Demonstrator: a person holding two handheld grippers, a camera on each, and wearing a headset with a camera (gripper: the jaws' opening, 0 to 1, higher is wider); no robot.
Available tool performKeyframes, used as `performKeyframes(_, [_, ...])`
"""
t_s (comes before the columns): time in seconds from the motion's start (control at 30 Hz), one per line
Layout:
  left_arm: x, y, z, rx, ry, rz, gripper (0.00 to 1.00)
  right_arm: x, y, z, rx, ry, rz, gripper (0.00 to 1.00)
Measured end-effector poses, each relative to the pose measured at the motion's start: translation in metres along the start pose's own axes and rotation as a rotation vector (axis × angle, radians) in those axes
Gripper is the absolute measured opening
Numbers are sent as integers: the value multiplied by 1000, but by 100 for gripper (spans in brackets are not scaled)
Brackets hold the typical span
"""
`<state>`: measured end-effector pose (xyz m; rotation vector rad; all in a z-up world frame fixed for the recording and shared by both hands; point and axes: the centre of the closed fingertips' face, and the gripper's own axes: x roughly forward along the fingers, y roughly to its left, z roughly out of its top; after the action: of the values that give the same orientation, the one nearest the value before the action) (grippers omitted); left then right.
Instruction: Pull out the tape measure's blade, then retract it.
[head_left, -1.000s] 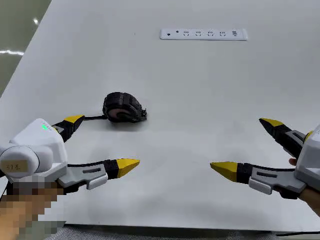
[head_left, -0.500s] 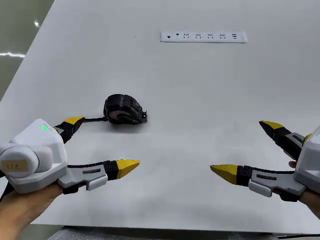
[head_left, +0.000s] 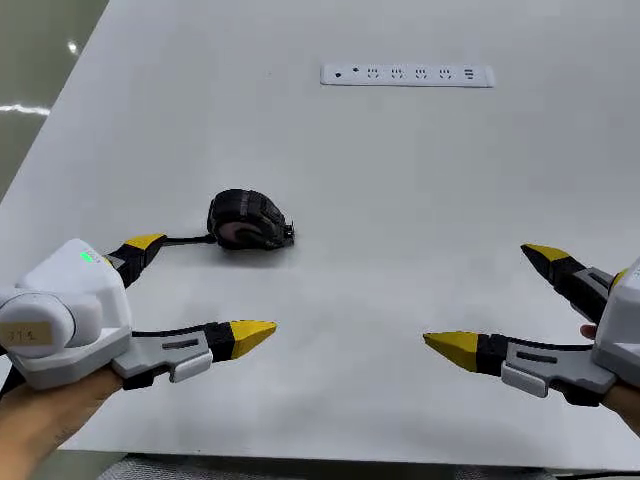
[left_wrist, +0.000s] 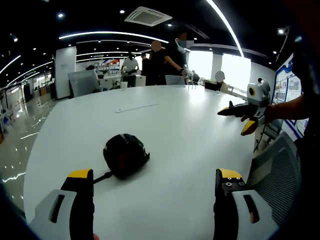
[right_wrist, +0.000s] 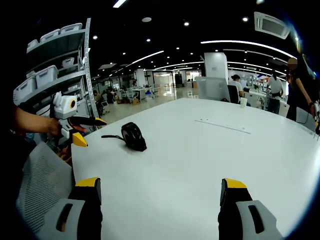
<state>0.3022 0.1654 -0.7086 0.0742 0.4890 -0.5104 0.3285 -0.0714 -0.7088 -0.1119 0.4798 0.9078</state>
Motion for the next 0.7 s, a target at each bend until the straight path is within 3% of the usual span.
performKeyframes(0.7, [0, 4, 3, 12, 9, -15, 99, -1, -6, 0, -18, 23, 20, 99])
